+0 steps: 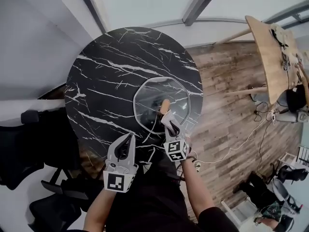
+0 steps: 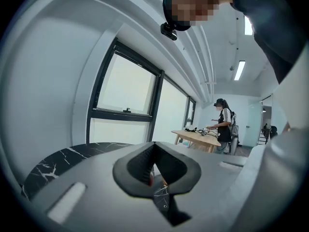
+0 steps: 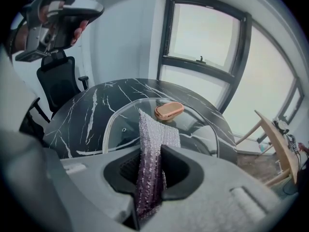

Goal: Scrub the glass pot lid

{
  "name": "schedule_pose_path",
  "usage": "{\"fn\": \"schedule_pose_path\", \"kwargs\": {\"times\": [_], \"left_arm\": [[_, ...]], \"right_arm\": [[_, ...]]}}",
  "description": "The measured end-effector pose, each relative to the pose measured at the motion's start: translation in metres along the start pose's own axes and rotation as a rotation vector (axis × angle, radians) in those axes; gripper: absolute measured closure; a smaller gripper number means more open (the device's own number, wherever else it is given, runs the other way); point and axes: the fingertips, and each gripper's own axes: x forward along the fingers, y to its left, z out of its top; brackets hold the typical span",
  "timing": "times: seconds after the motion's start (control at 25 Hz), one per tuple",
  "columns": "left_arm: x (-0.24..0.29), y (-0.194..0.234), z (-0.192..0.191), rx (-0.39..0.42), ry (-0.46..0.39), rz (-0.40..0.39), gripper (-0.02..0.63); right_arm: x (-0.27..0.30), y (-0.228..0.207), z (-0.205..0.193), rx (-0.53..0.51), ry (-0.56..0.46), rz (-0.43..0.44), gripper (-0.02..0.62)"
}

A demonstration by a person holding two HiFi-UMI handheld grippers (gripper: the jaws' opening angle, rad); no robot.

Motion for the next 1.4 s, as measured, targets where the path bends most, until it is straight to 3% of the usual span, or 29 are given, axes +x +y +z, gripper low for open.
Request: {"fn": "schedule_pose_path", "kwargs": {"times": [0.32, 0.6, 0.88, 1.16, 1.4], "left_arm": [[-0.006, -0.002, -0.003, -0.003, -0.014, -0.044, 0.603], [-0.014, 0.002, -0.005, -0.002, -0.011, -0.064, 0.603], [-0.024, 0.015, -0.002, -0.001, -0.016, -0.056, 0.603], [-0.032, 0.033, -0.004, -0.016, -0.015, -0.03, 0.604], [-0.04, 0.044, -0.003, -0.024, -0.022, 0.006, 0.603]], "right_arm": [[-0.002, 0.004, 0.003, 0.052, 0.008, -0.021, 0.522], [0.005, 0.033, 0.016, 0.031, 0.012, 0.017, 0.522], [0.016, 0.061, 0.031, 0.073, 0.027, 0.062, 0.523], [0.031, 0.099, 0.051, 0.072, 0.024, 0.161, 0.525], [0.039, 0.145, 0.066, 0.117, 0.028, 0.328, 0.525]]}}
